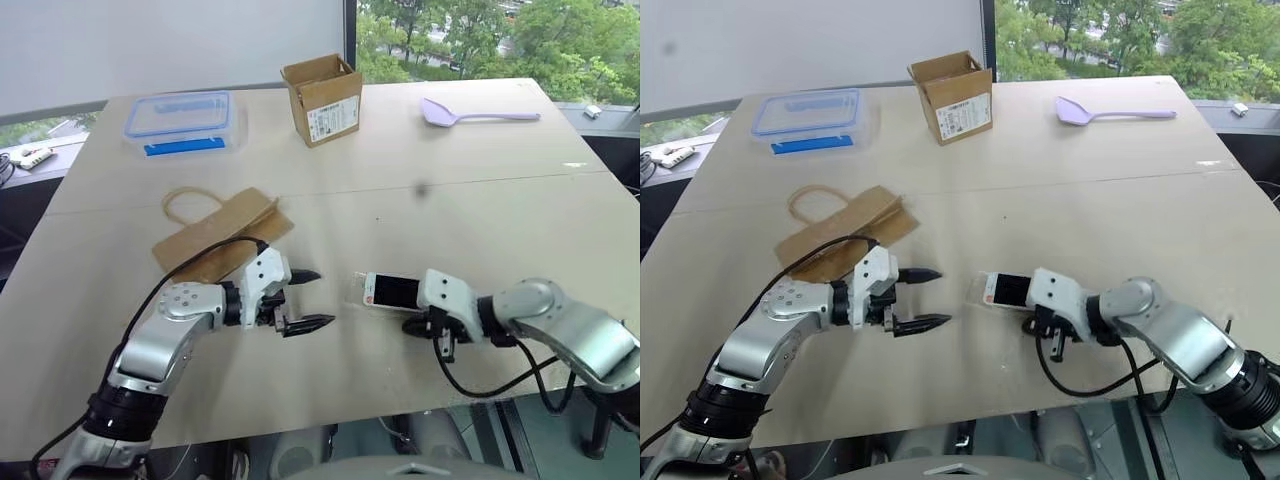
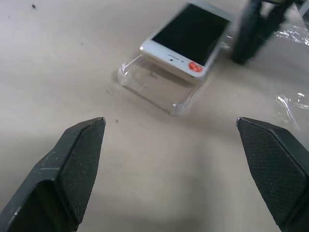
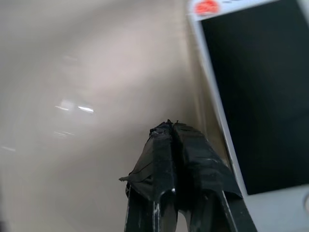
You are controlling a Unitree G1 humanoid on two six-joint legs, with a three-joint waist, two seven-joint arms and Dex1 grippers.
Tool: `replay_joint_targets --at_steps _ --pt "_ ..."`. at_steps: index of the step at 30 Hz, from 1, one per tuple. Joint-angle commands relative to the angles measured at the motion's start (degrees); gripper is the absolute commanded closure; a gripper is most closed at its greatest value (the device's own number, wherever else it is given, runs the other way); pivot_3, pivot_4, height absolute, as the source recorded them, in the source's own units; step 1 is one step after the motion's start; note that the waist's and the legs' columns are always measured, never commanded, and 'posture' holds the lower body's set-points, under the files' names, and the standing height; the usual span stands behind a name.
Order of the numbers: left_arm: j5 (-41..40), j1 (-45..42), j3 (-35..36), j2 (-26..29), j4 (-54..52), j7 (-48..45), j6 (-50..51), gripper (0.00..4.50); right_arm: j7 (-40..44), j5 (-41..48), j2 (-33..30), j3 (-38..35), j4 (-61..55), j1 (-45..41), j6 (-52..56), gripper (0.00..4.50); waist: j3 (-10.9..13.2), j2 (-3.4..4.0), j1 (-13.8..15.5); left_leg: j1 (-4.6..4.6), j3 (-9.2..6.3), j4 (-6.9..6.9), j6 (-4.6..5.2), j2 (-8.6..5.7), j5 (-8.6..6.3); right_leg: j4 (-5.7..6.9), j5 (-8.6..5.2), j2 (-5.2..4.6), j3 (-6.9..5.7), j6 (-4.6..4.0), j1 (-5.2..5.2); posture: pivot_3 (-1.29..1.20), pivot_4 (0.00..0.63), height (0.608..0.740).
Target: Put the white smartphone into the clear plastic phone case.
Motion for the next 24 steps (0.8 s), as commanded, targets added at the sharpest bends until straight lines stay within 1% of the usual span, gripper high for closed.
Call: replay_joint_targets --at_steps 1,4,7,9,11,13,15,17,18,21,24 --pt "-1.16 -0.42 1.26 -0.13 -2.09 0.53 0.34 0.00 -0.13 -4.04 -1.65 -0.98 3.47 -1.75 -1.59 4.45 0.00 0.00 0.03 0.00 0.00 -0.01 0.00 0.00 0.00 0.00 0.01 0.00 0.00 -0.02 0.00 0.00 0.150 0.740" --pt "-1.34 -0.79 1.22 -0.41 -2.07 0.89 0.59 0.00 2.11 -2.91 -2.23 -1.97 3.28 -2.56 -1.81 4.45 0.00 0.00 0.04 -0.02 -0.01 -0.05 0.00 0.00 0.00 -0.01 0.13 0.00 0.00 -0.21 -0.02 0.00 0.150 0.740" --pt "-1.50 -0.83 1.22 -0.48 -1.99 0.97 0.48 0.00 5.11 2.07 -1.38 -5.10 0.36 -2.60 -0.34 4.45 0.02 -0.01 0.06 -0.06 -0.01 -0.08 0.00 -0.01 0.00 -0.03 0.14 0.00 0.00 -0.21 -0.03 0.00 0.150 0.740" --pt "-1.57 -0.71 1.22 -0.52 -2.00 1.06 0.37 0.00 4.84 6.79 2.04 -9.15 -0.51 -4.74 2.46 4.45 0.02 -0.02 0.02 -0.06 -0.01 -0.10 0.00 -0.01 0.00 -0.05 0.14 0.00 0.00 -0.21 -0.03 0.00 0.150 0.740" --pt "-1.55 -0.53 1.23 -0.58 -1.98 1.12 0.20 0.00 3.40 8.01 4.82 -11.26 0.55 -7.71 3.82 4.45 0.04 0.00 -0.40 -0.05 0.01 -0.11 0.00 0.02 0.00 -0.04 0.14 0.02 0.00 -0.21 -0.05 0.00 0.150 0.740" --pt "-1.57 -0.32 1.30 -0.72 -2.02 1.20 0.12 0.00 0.87 4.89 6.64 -10.51 4.00 -10.88 2.79 4.45 0.04 0.00 -0.31 -0.01 -0.01 -0.11 0.00 0.03 0.00 0.00 0.15 0.05 0.01 -0.19 -0.05 0.00 0.150 0.740" --pt "-1.47 -0.03 1.31 -0.91 -2.03 1.33 -0.09 0.00 -0.76 -1.25 7.16 -6.51 9.32 -14.90 -1.25 4.45 0.04 0.00 -0.17 0.00 -0.03 -0.12 0.00 0.03 0.00 0.02 0.13 0.06 -0.02 -0.22 -0.06 0.00 0.150 0.740" --pt "-1.35 0.04 1.31 -1.07 -1.89 1.39 -0.22 0.00 -0.98 -5.02 7.62 -3.72 13.09 -17.25 -4.14 4.45 0.04 0.00 0.05 -0.04 -0.01 -0.11 0.00 0.00 0.00 0.00 0.13 0.03 -0.02 -0.23 -0.06 0.00 0.150 0.740" --pt "-1.13 0.23 1.19 -1.28 -1.81 1.54 -0.49 0.00 -1.20 -8.29 8.41 -1.13 16.98 -18.98 -6.72 4.45 0.04 0.00 0.03 -0.05 -0.02 -0.12 0.00 -0.02 0.00 -0.01 0.13 0.01 -0.02 -0.23 -0.06 0.00 0.150 0.740" --pt "-0.60 1.12 0.94 -1.79 -1.63 1.85 -1.45 0.00 -0.08 -15.02 10.58 4.35 25.58 -22.31 -13.74 4.45 0.04 0.00 -0.21 -0.09 0.07 -0.15 -0.01 -0.04 0.00 -0.12 0.18 0.00 0.01 -0.17 -0.07 0.00 0.150 0.740" --pt "-0.43 1.93 1.22 -2.01 -1.69 2.24 -2.05 0.00 3.48 -18.71 10.65 7.39 29.19 -23.43 -17.85 4.45 0.05 0.01 -0.19 -0.12 0.08 -0.22 -0.01 -0.05 0.00 -0.14 0.27 0.01 0.02 -0.02 -0.16 0.00 0.150 0.740"
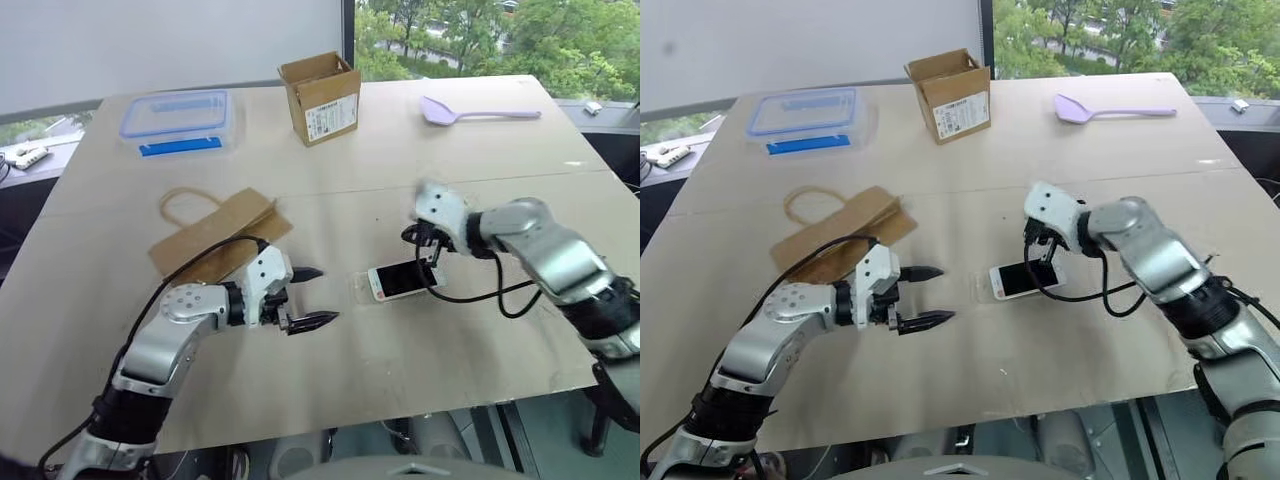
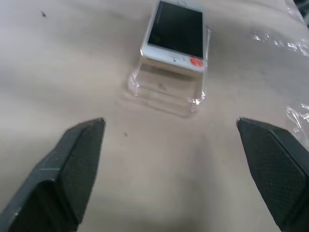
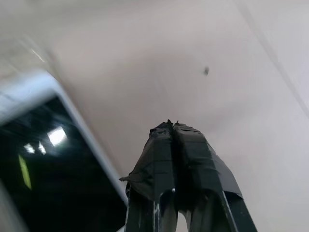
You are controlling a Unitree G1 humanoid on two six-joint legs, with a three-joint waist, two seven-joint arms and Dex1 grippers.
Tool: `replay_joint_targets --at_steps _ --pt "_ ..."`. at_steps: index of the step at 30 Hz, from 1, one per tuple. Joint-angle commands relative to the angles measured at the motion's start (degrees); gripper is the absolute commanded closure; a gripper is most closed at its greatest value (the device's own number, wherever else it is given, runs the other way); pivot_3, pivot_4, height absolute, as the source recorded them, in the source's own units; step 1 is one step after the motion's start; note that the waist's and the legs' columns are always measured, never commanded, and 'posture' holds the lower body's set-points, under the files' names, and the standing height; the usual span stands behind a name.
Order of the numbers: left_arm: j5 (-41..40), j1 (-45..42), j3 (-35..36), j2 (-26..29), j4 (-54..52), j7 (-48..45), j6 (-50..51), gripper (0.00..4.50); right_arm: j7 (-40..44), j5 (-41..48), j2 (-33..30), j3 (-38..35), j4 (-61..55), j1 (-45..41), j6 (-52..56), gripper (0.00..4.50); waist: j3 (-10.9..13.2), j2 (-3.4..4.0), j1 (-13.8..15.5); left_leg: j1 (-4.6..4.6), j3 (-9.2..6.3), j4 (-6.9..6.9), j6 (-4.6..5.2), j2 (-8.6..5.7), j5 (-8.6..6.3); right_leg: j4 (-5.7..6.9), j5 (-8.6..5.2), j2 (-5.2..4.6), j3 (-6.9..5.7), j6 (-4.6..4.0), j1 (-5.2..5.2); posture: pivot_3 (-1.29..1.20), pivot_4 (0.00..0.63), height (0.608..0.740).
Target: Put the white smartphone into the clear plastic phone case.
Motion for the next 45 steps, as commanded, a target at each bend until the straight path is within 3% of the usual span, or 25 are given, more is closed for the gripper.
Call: replay_joint_targets --at_steps 1,7,16,23,32,39,45 --pt "-0.02 1.17 1.24 -0.14 -1.28 0.73 -1.58 0.00 4.45 -4.40 -0.91 2.24 1.57 -1.50 -5.45 4.45 0.00 0.00 0.03 -0.01 -0.01 -0.01 0.00 0.00 0.00 0.00 0.00 0.01 0.00 0.00 -0.03 0.00 0.150 0.740" --pt "0.30 2.71 1.76 -0.13 -0.41 1.36 -3.15 0.00 9.83 -4.71 -2.38 1.03 -3.99 0.50 -5.47 4.45 0.01 0.03 0.09 -0.07 -0.04 -0.02 0.00 0.03 0.00 0.00 0.00 0.00 -0.02 0.00 -0.08 0.00 0.150 0.740" --pt "1.05 2.31 0.87 -1.05 1.73 1.07 -5.01 0.00 10.71 -5.22 -3.19 -2.92 -7.26 1.15 -4.15 4.45 0.02 0.03 0.09 -0.01 -0.05 0.01 0.00 0.03 0.00 0.10 0.00 0.01 -0.02 -0.01 -0.07 0.00 0.150 0.740" --pt "-1.78 2.78 1.80 -2.33 1.82 -0.74 -5.70 0.00 13.38 6.61 -1.44 -11.69 -17.28 3.97 7.40 4.45 0.01 0.02 0.12 -0.03 -0.08 0.00 0.00 0.04 0.00 0.09 0.01 0.00 -0.02 -0.01 -0.07 0.00 0.150 0.740" --pt "-1.69 2.33 1.69 -2.21 2.05 -1.41 -6.16 0.00 10.36 3.68 -0.39 -4.81 -18.29 11.88 4.64 4.45 0.01 0.02 0.11 0.02 -0.06 0.03 0.00 0.04 0.00 0.12 -0.08 -0.01 -0.02 -0.17 -0.02 0.00 0.150 0.740" --pt "-1.45 2.78 1.79 -1.89 1.73 -1.33 -6.02 0.00 11.67 -3.11 -1.70 2.01 -12.64 11.93 -0.38 4.45 -0.04 -0.01 0.01 0.18 -0.05 0.03 0.00 0.04 0.00 0.16 -0.09 0.01 -0.01 -0.17 0.09 0.00 0.150 0.740" --pt "-1.53 3.33 1.91 -2.00 0.87 -0.53 -5.67 0.00 14.53 -1.82 -0.93 2.82 -11.24 12.12 1.03 4.45 -0.12 -0.06 0.05 0.33 -0.09 0.08 0.00 0.05 0.00 0.16 -0.13 0.01 -0.02 -0.22 0.26 0.00 0.150 0.740"
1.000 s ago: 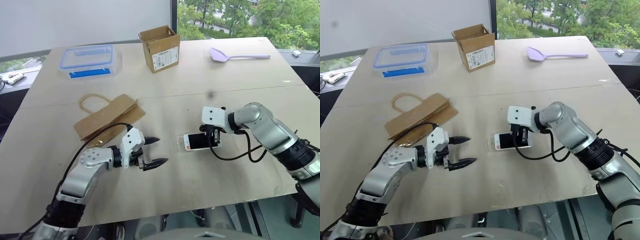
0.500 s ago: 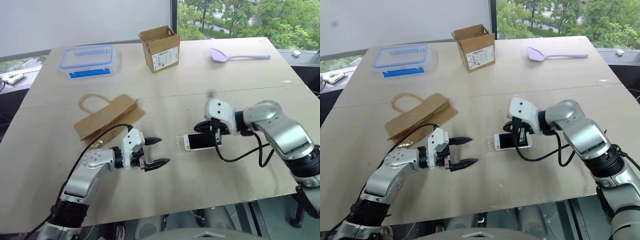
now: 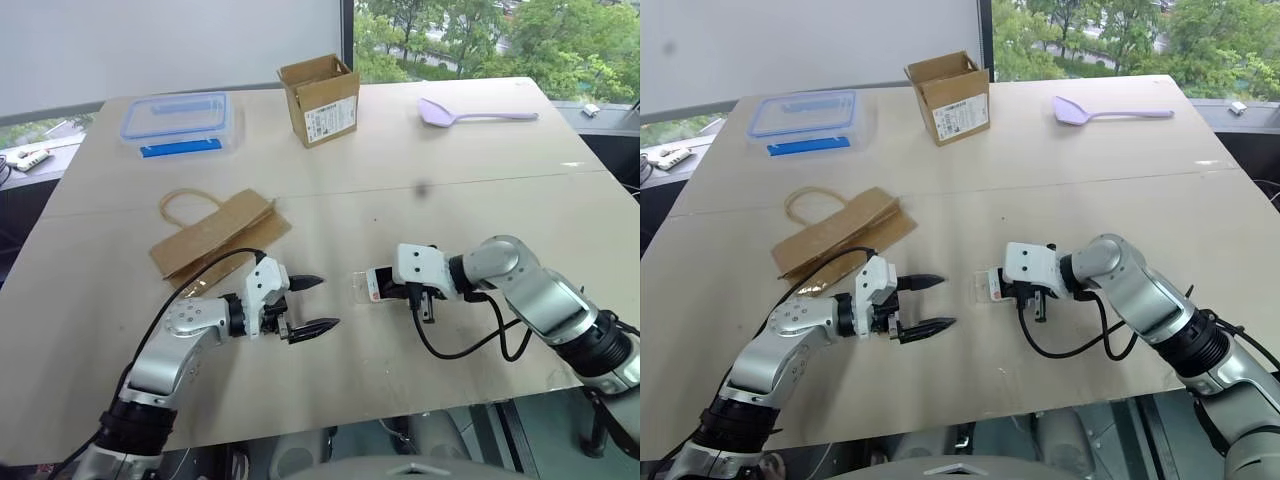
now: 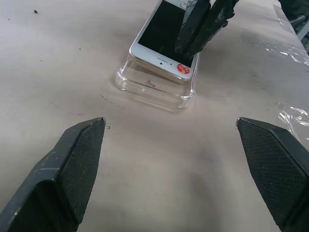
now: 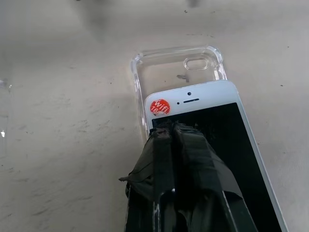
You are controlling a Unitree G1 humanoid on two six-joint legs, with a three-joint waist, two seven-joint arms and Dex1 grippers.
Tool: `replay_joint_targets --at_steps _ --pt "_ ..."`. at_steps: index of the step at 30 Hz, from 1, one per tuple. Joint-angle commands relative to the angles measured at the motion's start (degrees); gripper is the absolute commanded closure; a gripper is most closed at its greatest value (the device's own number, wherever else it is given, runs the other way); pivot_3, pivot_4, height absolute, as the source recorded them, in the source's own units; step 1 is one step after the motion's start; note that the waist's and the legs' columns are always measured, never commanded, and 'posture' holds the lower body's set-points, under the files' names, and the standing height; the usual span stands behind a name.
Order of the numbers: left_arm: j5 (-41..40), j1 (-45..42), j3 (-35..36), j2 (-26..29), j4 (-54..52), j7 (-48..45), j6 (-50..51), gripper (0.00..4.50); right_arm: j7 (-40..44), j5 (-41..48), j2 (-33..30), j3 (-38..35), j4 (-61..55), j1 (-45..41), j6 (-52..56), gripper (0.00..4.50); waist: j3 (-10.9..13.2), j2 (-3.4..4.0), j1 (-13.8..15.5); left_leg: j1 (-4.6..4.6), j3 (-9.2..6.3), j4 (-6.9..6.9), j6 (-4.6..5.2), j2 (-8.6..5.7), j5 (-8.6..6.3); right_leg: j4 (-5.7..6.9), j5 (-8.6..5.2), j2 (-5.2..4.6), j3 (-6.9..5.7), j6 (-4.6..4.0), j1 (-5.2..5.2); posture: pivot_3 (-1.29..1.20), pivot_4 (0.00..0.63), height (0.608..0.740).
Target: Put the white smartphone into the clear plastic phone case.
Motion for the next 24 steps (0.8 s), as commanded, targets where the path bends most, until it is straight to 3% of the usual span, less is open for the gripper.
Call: replay_joint_targets --at_steps 1,9,15,19,24 --pt "-0.83 0.35 1.44 0.23 -2.59 0.31 -0.43 0.00 1.35 0.11 0.26 1.50 3.07 1.72 2.87 4.45 -0.02 -0.03 0.01 0.00 0.00 0.00 0.00 0.00 0.00 0.00 0.00 0.00 0.00 0.00 0.00 0.00 0.150 0.740" --pt "-0.93 1.93 1.80 0.02 -4.14 1.34 -0.02 0.00 -3.80 11.35 9.45 -13.55 4.10 -2.18 12.09 4.45 0.04 0.04 -0.16 -0.06 0.00 -0.01 0.00 0.02 0.00 0.08 0.04 0.00 0.02 0.01 -0.09 0.00 0.150 0.740" --pt "-0.93 1.31 1.53 -0.22 -4.25 1.56 0.36 0.00 -5.56 5.70 7.98 -7.27 8.89 -2.60 9.89 4.45 0.06 0.07 0.26 -0.16 -0.03 -0.02 0.00 -0.04 0.00 0.05 0.03 -0.03 0.00 0.00 -0.14 0.00 0.150 0.740" --pt "-0.89 0.84 1.59 -0.04 -4.01 1.39 0.45 0.00 -2.11 4.14 4.24 -1.21 8.05 -0.79 11.39 4.45 0.03 0.08 0.18 -0.17 0.00 -0.03 0.00 -0.04 0.00 0.00 0.04 -0.03 0.01 0.02 -0.13 0.00 0.150 0.740" --pt "-0.91 1.05 1.80 0.13 -4.29 1.42 0.70 0.00 -3.12 1.44 3.30 0.73 9.32 -0.32 9.45 4.45 -0.04 0.02 0.21 -0.12 -0.03 -0.03 0.00 -0.04 0.00 -0.05 0.02 -0.03 -0.02 0.02 -0.04 0.00 0.150 0.740"
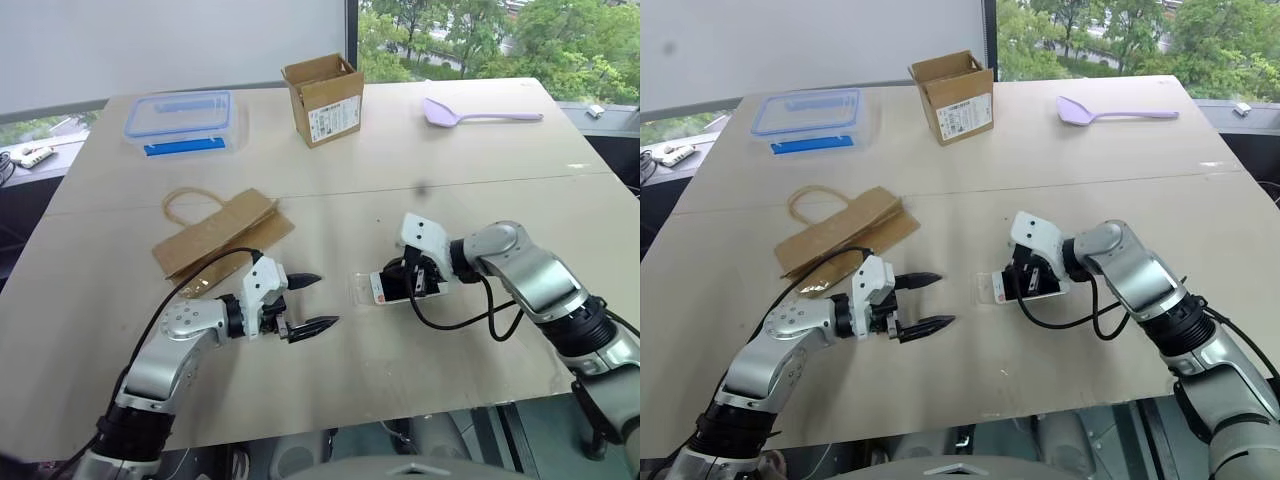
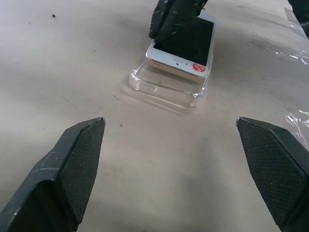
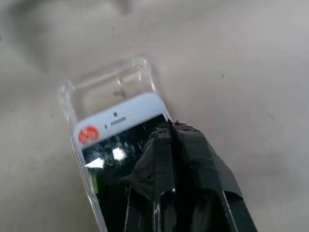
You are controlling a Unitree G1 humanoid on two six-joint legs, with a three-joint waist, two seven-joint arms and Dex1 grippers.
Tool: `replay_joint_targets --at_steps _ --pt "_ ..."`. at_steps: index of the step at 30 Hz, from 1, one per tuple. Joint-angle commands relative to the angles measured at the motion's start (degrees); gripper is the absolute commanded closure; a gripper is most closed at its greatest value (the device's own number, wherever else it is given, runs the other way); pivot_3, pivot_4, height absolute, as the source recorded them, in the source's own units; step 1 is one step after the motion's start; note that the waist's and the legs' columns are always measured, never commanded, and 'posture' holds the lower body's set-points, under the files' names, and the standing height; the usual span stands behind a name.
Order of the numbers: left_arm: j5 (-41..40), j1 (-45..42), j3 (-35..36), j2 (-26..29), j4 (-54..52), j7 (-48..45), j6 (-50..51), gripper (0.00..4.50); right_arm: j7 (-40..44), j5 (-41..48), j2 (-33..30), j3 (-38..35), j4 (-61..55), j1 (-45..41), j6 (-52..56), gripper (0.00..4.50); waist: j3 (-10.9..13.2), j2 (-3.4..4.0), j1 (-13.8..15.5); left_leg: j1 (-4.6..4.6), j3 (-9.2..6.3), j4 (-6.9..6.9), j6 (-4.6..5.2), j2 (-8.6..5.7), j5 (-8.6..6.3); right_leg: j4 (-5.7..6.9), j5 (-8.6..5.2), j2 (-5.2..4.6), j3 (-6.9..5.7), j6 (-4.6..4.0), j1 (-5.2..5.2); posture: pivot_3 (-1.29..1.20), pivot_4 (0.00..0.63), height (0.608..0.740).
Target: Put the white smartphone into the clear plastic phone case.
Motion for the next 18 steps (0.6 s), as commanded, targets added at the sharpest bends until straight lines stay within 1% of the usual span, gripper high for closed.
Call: replay_joint_targets --at_steps 1,4,7,11,14,16,18 --pt "-0.92 0.14 0.83 0.27 -2.11 -0.11 -0.13 0.00 0.51 -3.58 -1.22 5.69 3.04 2.98 -0.73 4.45 -0.03 -0.03 0.00 0.02 0.00 0.00 0.00 0.00 0.00 -0.01 -0.01 0.00 0.00 -0.02 0.02 0.00 0.150 0.740" --pt "-0.90 0.24 0.93 0.26 -2.31 0.00 0.03 0.00 -0.25 -5.58 -1.10 6.13 3.26 3.59 -4.13 4.45 -0.21 -0.17 -0.11 0.08 0.01 0.00 0.00 0.00 0.00 0.00 -0.02 0.00 0.00 -0.03 0.05 0.00 0.150 0.740" --pt "-0.87 0.26 0.98 0.26 -2.46 0.12 0.17 0.00 0.29 -5.79 -0.93 6.11 1.81 4.47 -4.81 4.45 -0.31 -0.20 -0.11 0.12 0.00 0.01 0.00 0.03 0.00 0.02 -0.02 0.02 0.00 -0.03 0.06 0.00 0.150 0.740" --pt "-0.88 0.09 0.86 0.22 -2.74 0.22 0.47 0.00 0.31 -10.10 -1.93 9.85 1.67 5.49 -6.09 4.45 -0.65 -0.18 -0.16 0.16 0.01 0.01 0.00 0.03 0.00 0.04 -0.02 0.02 0.00 -0.03 0.06 0.00 0.150 0.740" --pt "-0.92 -0.18 0.70 0.14 -2.86 0.25 0.70 0.00 -0.80 -12.70 -1.12 12.18 3.87 6.40 -4.34 4.45 -1.16 -0.21 -0.13 0.23 0.01 0.00 0.00 0.03 0.00 0.04 -0.03 0.02 0.00 -0.03 0.08 0.00 0.150 0.740" --pt "-0.93 -0.29 0.69 0.17 -2.86 0.18 0.75 0.00 -1.50 -13.95 -0.48 13.00 5.47 6.94 -3.25 4.45 -1.40 -0.28 -0.13 0.40 0.01 0.00 0.00 0.04 0.00 0.02 -0.05 0.01 0.00 -0.02 0.26 0.00 0.150 0.740" --pt "-0.95 -0.39 0.73 0.24 -2.83 0.07 0.79 0.00 -1.90 -14.28 0.39 12.90 6.68 7.52 -1.49 4.45 -1.63 -0.18 -0.17 0.93 0.02 -0.07 -0.01 0.10 -0.02 -0.10 -0.20 0.00 0.00 0.21 0.74 0.00 0.150 0.740"
